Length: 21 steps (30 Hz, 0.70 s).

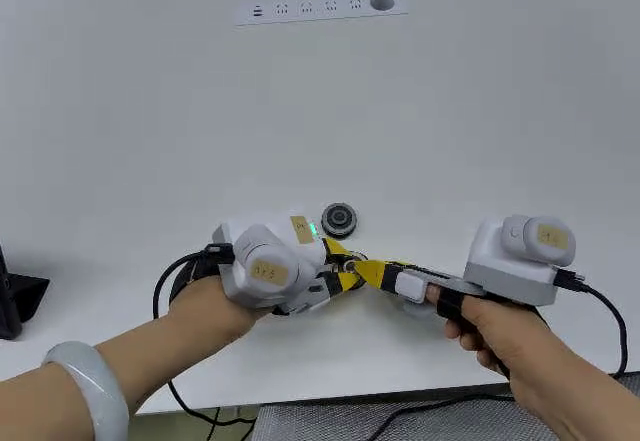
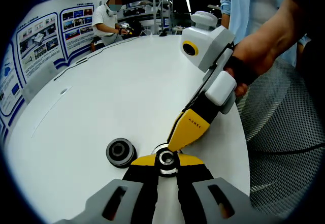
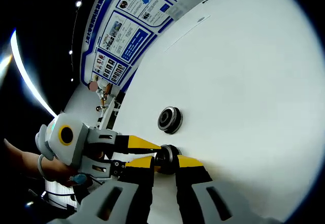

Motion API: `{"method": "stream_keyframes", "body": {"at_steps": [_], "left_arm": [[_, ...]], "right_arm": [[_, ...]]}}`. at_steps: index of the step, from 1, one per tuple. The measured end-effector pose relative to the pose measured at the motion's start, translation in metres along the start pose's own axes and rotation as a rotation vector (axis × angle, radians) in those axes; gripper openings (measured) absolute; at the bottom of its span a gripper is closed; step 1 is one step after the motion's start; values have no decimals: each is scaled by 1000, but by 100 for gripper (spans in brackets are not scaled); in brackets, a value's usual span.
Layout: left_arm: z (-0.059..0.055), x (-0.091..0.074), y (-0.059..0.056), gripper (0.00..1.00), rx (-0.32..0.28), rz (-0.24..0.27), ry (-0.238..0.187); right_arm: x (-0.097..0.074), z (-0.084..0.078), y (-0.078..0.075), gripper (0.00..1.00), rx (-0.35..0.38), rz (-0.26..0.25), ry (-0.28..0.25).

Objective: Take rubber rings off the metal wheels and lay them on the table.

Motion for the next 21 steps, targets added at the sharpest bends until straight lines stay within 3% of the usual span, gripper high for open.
{"method": "stream_keyframes", "body": {"at_steps": [14, 21], "left_arm": [[0, 0, 0, 13, 0, -1, 0], [0, -1, 1, 13, 0, -1, 0]], "right_arm": [[-1, 1, -4, 3, -33, -33, 22], [-1, 2, -4, 3, -50, -38, 29]]}}
Point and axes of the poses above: the centre of the closed fingertips' face, and the gripper's own axes: x roughly forward along the fingers, y roughly to its left, z roughly out of its top, the point moved 10 cm from there along -x, roughly backward along the fingers, and after that the axes turned 7 degrees about y, right-handed, at the moved point
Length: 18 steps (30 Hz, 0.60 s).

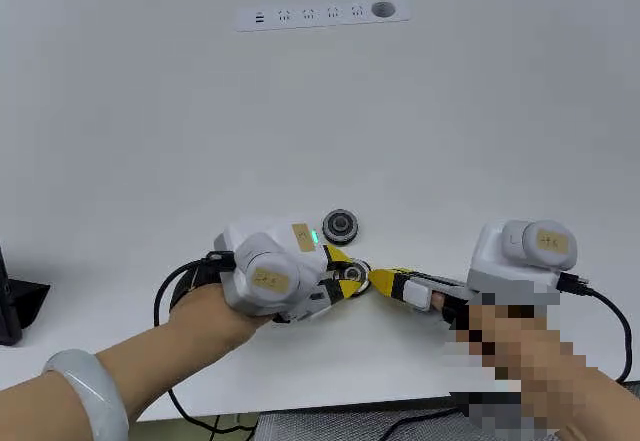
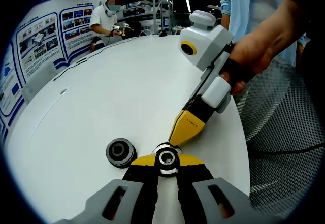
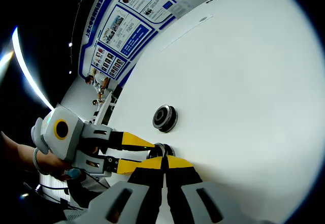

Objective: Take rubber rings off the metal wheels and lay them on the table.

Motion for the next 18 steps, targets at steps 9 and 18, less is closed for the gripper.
{"method": "stream_keyframes", "body": {"at_steps": [9, 18], "left_arm": [[0, 0, 0, 13, 0, -1, 4], [-1, 0, 0, 13, -3, 0, 3]], "right_arm": [[0, 0, 2, 2, -8, -11, -8], [0, 0, 3, 2, -13, -8, -6]]}}
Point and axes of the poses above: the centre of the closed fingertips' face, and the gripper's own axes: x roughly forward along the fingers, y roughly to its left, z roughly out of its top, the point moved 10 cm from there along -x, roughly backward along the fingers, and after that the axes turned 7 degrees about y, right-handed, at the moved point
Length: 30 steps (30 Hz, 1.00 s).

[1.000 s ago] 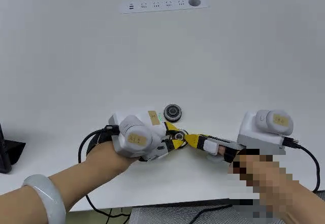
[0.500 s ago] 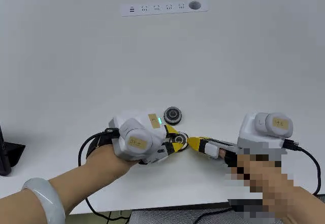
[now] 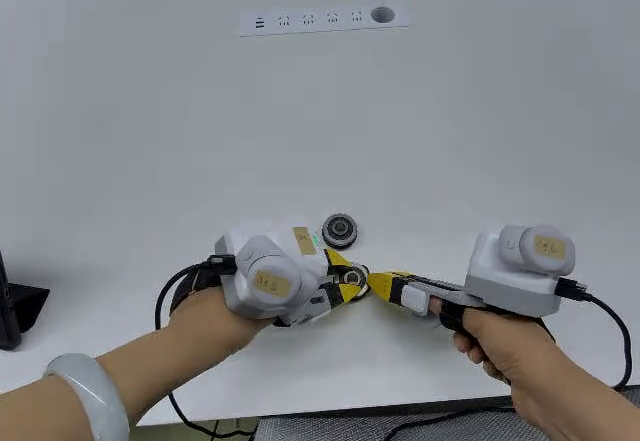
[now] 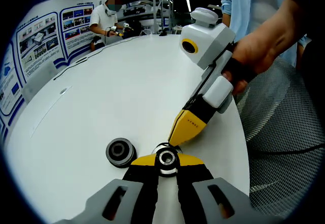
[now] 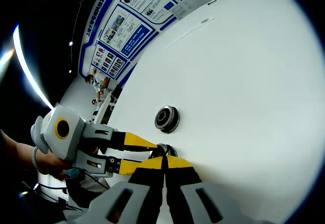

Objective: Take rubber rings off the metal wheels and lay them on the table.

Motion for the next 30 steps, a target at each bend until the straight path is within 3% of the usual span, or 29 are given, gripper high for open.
{"method": "stream_keyframes", "body": {"at_steps": [13, 18, 21, 30], "left_arm": [[0, 0, 0, 13, 1, 0, 0], [0, 0, 0, 13, 1, 0, -1], [0, 0, 0, 13, 1, 0, -1], [0, 0, 0, 13, 4, 2, 0]], "right_arm": [[1, 1, 5, 1, 1, 18, -2], [3, 3, 13, 1, -7, 55, -14], [2, 7, 18, 2, -15, 49, -19], [0, 3, 11, 2, 0, 32, -20]]}}
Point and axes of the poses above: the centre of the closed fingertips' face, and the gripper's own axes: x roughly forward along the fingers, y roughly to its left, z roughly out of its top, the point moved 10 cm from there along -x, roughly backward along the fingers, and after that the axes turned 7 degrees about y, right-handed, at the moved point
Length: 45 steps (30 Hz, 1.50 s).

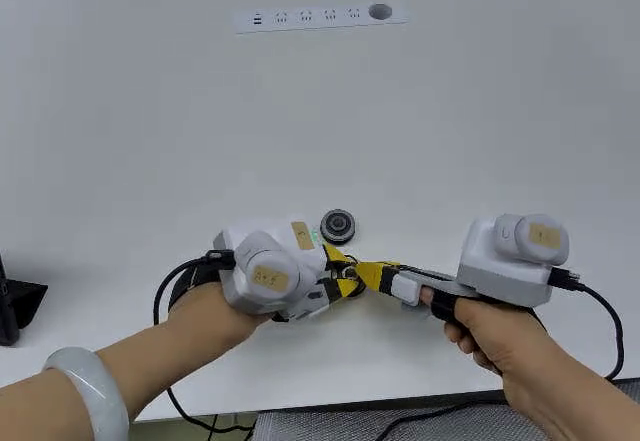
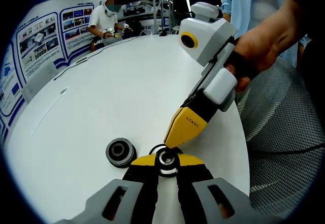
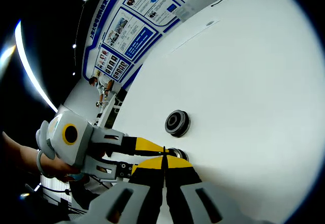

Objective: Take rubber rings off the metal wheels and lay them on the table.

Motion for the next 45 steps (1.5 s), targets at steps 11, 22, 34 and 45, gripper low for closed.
{"method": "stream_keyframes", "body": {"at_steps": [11, 22, 34, 45], "left_arm": [[0, -1, -1, 15, 20, 4, -20], [2, -7, -1, 20, 21, 19, -46], [0, -10, -2, 28, 15, 37, -56], [-8, -12, -2, 34, -3, 54, -52]], "right_arm": [[-1, -3, -2, 2, 4, -15, 0], [0, -1, -1, 2, 2, -13, -2], [-2, -2, 1, 2, 2, -5, -2], [-5, -4, 7, 2, 11, 16, -10]]}}
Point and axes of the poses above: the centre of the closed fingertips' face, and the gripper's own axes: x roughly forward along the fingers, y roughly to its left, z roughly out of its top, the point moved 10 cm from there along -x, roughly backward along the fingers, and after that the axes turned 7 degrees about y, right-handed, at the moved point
